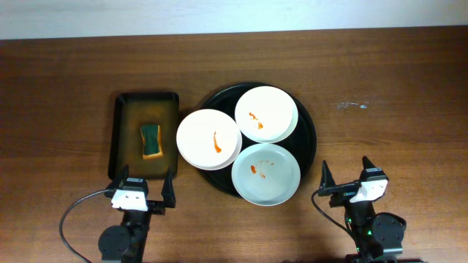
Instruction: Clean dirty plates on tray and stack at the side
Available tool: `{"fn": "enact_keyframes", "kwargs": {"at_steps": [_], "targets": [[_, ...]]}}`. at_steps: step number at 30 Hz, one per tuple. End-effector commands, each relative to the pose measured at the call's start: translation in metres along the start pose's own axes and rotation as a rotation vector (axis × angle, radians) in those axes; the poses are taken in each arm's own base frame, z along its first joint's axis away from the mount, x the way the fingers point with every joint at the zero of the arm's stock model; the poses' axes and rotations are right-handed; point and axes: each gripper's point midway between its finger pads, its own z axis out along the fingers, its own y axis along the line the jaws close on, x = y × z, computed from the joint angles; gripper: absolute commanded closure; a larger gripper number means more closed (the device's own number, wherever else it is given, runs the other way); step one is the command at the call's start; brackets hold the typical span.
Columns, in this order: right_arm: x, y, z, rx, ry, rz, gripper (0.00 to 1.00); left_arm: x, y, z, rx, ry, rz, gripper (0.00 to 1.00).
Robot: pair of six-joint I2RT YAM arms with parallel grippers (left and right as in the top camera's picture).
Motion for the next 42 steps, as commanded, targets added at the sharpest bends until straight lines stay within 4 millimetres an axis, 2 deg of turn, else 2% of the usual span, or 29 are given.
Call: {"fn": "enact_keyframes", "kwargs": {"at_steps": [1, 3, 5, 7, 9, 14, 16, 18, 20, 22, 25, 26, 30, 33, 36, 39, 42], "targets": [[0.007, 0.004, 0.001, -0.024, 0.028, 0.064, 0.01, 0.003, 0.001, 0.000, -0.004, 0.015, 0.003, 0.01], [0.012, 0.007, -0.002, -0.030, 0.115, 0.081, 0.01, 0.000, 0.001, -0.005, -0.004, 0.054, 0.001, 0.01], [0.006, 0.009, -0.007, -0.029, 0.206, 0.091, 0.01, -0.007, 0.000, -0.012, -0.005, 0.103, -0.003, 0.01], [-0.008, 0.021, -0.008, -0.084, 0.283, 0.107, 0.01, -0.027, -0.001, -0.020, -0.006, 0.159, -0.006, 0.01], [-0.014, 0.030, -0.009, -0.124, 0.396, 0.133, 0.01, -0.042, -0.001, -0.020, -0.007, 0.212, -0.009, 0.01], [-0.023, 0.045, -0.010, -0.169, 0.675, 0.212, 0.01, -0.068, 0.000, 0.002, -0.008, 0.411, -0.022, 0.01], [-0.028, 0.048, -0.002, -0.178, 0.725, 0.228, 0.01, -0.067, 0.001, 0.011, -0.010, 0.538, -0.031, 0.01], [-0.019, 0.055, 0.001, -0.222, 0.784, 0.260, 0.01, -0.063, 0.002, 0.025, -0.012, 0.667, -0.039, 0.01], [-0.004, 0.055, 0.002, -0.213, 0.853, 0.279, 0.01, -0.054, -0.001, 0.036, 0.007, 0.728, -0.051, 0.01], [0.012, 0.054, -0.002, -0.161, 0.946, 0.377, 0.00, -0.045, -0.001, 0.041, 0.011, 0.765, -0.057, 0.01], [0.036, 0.054, -0.011, -0.075, 1.093, 0.517, 0.15, -0.038, -0.001, 0.048, 0.011, 0.782, -0.058, 0.01], [0.043, 0.054, -0.014, -0.049, 1.136, 0.550, 0.15, -0.036, -0.001, 0.049, 0.011, 0.788, -0.058, 0.01], [0.077, 0.060, -0.025, 0.009, 1.345, 0.664, 0.30, -0.033, 0.000, 0.051, 0.011, 0.799, -0.059, 0.01], [0.101, 0.068, -0.030, 0.004, 1.475, 0.734, 0.31, -0.034, 0.000, 0.051, 0.011, 0.796, -0.059, 0.01], [0.112, 0.069, -0.030, 0.011, 1.524, 0.755, 0.35, -0.034, 0.000, 0.052, 0.011, 0.792, -0.058, 0.01], [0.114, 0.068, -0.032, 0.025, 1.533, 0.726, 0.35, -0.034, 0.000, 0.052, 0.011, 0.792, -0.058, 0.01], [0.121, 0.075, -0.039, 0.082, 1.563, 0.638, 0.35, -0.036, 0.000, 0.053, 0.011, 0.784, -0.058, 0.01]]}}
